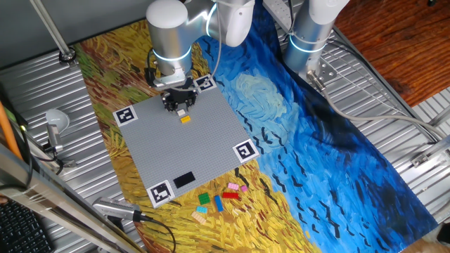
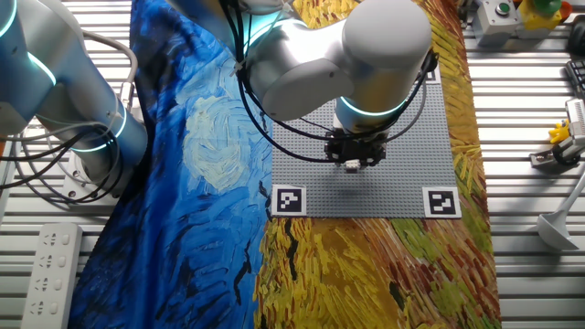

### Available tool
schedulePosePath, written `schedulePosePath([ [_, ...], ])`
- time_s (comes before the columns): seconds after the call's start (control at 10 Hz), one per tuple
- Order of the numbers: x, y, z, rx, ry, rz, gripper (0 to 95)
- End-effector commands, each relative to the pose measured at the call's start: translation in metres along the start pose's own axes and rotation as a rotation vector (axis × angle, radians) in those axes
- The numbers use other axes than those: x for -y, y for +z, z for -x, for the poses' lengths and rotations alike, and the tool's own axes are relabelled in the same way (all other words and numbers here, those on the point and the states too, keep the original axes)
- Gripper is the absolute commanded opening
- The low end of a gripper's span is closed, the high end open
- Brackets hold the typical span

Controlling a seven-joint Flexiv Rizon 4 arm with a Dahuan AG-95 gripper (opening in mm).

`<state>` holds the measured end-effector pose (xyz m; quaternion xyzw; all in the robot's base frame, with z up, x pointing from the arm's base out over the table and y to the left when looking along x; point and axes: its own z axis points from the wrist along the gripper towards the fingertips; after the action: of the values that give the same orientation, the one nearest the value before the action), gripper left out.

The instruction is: Stack small Lego blocks randomly, one at a time

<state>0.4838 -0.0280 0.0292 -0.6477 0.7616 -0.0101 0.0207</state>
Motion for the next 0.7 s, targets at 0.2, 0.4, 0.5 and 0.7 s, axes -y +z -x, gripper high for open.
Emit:
schedulePosePath([
  [0.2, -0.005, -0.021, -0.002, -0.039, 0.099, -0.005, 38.0],
  [0.4, -0.006, -0.03, -0.001, -0.049, 0.207, -0.008, 19.0],
  [0.5, -0.007, -0.034, 0.0, -0.052, 0.25, -0.008, 0.0],
  [0.7, -0.009, -0.04, 0.0, -0.045, 0.356, -0.006, 0.0],
])
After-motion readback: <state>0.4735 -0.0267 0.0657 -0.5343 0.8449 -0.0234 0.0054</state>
